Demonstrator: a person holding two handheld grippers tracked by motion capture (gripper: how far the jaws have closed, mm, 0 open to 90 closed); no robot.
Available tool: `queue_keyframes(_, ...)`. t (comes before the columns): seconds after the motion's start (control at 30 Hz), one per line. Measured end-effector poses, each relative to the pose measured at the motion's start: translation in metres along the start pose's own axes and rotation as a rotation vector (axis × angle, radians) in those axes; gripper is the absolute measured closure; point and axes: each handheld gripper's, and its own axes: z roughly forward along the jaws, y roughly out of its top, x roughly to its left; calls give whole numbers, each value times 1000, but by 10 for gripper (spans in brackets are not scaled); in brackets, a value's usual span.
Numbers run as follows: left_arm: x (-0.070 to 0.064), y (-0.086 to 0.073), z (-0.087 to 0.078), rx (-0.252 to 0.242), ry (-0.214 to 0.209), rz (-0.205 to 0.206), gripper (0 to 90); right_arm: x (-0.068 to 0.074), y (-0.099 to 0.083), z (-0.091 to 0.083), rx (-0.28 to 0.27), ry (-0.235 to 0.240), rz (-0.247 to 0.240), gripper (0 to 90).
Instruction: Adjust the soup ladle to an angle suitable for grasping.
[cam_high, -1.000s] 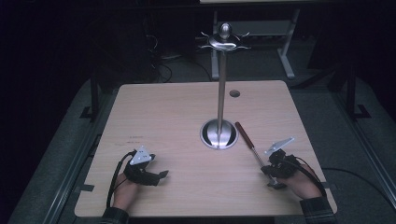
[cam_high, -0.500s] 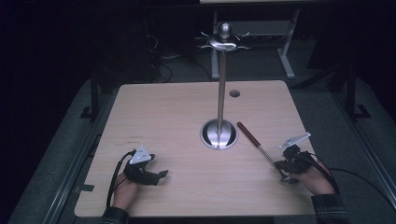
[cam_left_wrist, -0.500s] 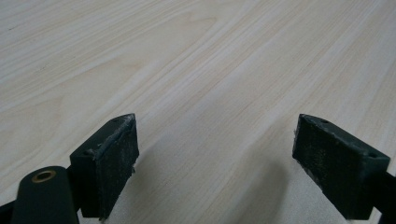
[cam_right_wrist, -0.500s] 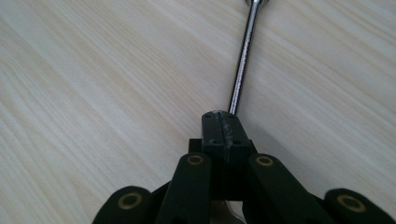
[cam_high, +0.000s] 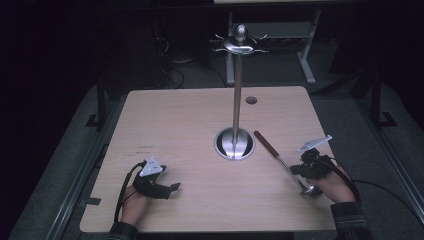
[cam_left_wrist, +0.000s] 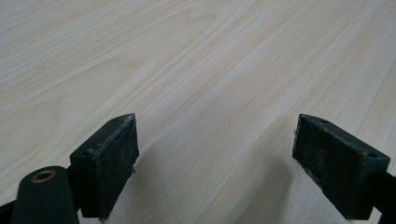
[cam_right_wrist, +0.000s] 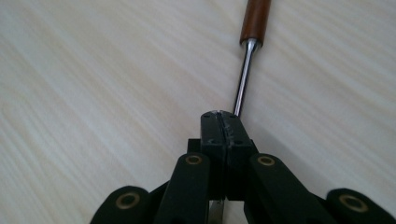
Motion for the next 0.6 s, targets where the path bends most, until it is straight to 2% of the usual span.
queue_keyframes(0.17, 0, 0, 0, 2, -1, -3, 140, -2, 13, 1, -26, -11, 3, 866)
queue_keyframes(0.37, 1, 0, -1, -4, -12, -16, 140, -6, 30, 4, -56, -12, 29, 813)
queue_keyframes(0.5, 0, 0, -1, 4, -2, 7, 140, -7, 44, 9, -65, -14, 35, 776)
queue_keyframes(0.6, 1, 0, -1, 9, -5, 2, 140, -8, 54, 12, -63, -18, 43, 754)
